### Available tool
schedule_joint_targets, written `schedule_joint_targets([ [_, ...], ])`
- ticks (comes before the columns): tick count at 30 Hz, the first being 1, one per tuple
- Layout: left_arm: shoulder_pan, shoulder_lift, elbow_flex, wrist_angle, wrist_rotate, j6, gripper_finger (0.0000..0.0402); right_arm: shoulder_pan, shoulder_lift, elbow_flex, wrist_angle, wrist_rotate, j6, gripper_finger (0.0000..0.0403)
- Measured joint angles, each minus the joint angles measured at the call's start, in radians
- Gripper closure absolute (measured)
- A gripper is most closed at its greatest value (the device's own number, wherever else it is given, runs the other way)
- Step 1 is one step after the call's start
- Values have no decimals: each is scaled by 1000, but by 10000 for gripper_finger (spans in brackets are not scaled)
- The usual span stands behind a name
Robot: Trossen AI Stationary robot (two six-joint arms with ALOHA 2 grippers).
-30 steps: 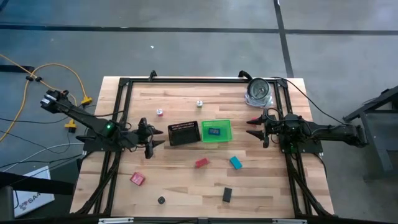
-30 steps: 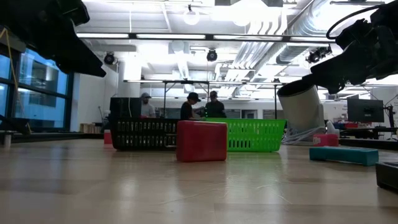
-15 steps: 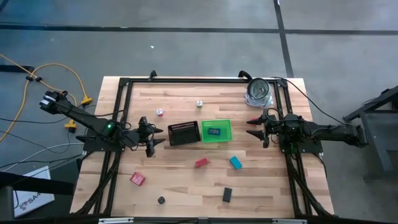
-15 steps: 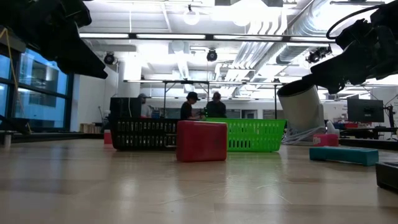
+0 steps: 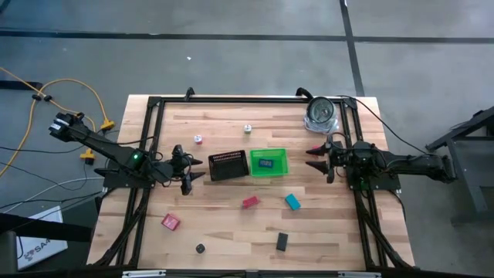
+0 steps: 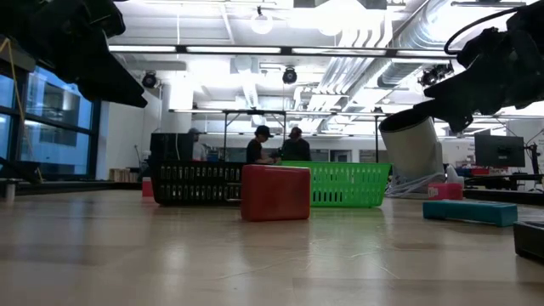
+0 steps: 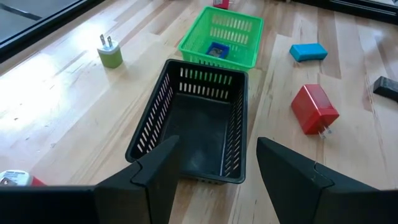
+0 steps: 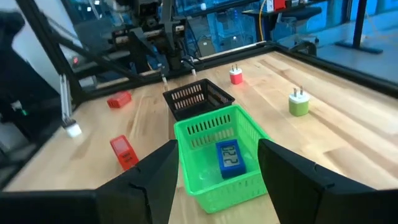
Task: Pick & Place Office items
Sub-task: Put the light blue digital timer into the green bin
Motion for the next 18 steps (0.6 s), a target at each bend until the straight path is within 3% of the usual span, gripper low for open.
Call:
schedule_joint_targets([
  [9, 0, 0, 0, 0, 0, 0, 198, 0, 0, 0, 59, 1, 130, 196],
  [18, 0, 0, 0, 0, 0, 0, 198, 0, 0, 0, 50, 0, 131, 196],
])
